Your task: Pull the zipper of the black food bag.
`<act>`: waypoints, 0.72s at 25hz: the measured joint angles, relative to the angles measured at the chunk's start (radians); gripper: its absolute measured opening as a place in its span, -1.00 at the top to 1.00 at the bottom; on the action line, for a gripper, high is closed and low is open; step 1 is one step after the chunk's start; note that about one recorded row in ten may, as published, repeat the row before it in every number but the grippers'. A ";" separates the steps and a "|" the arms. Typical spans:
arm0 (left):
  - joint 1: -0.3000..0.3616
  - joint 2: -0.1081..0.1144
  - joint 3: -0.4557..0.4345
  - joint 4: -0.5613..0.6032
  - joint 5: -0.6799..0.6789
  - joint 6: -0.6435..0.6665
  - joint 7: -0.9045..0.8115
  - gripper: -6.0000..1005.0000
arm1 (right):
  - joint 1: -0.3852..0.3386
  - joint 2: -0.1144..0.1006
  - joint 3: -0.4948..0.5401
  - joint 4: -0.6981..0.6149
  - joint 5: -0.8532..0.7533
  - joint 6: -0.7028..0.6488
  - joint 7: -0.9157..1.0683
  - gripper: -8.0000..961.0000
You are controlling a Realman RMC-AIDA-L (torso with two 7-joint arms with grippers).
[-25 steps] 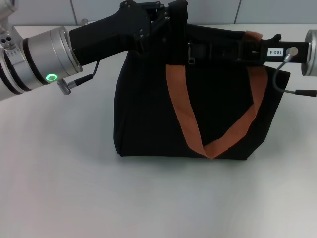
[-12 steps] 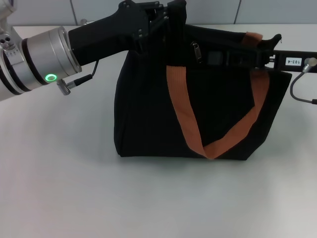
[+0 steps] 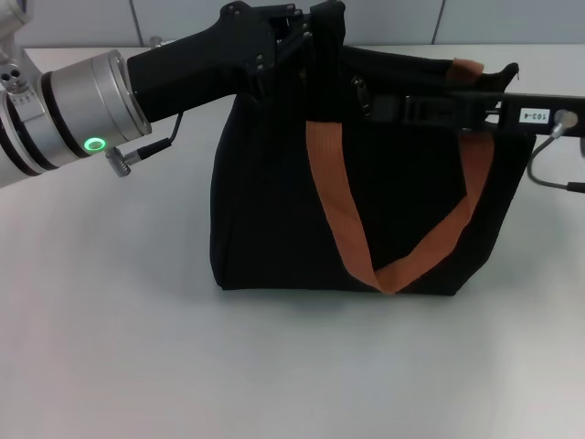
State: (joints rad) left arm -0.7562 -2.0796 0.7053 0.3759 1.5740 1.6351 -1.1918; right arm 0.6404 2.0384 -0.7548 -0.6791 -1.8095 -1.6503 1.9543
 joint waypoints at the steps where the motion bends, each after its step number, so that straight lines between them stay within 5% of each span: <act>1: 0.000 0.000 0.001 0.000 0.000 0.000 0.000 0.94 | 0.003 0.004 0.000 0.001 -0.001 0.002 -0.015 0.82; 10: -0.004 0.000 0.002 0.000 0.000 0.001 -0.002 0.93 | 0.021 0.022 -0.026 -0.006 -0.005 0.048 -0.050 0.29; 18: -0.005 -0.001 0.002 0.000 -0.001 0.007 -0.002 0.93 | 0.031 0.027 -0.062 -0.010 0.002 0.046 -0.053 0.40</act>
State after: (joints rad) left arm -0.7615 -2.0801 0.7070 0.3758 1.5727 1.6419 -1.1935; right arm 0.6717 2.0653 -0.8169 -0.6889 -1.8072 -1.6042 1.9009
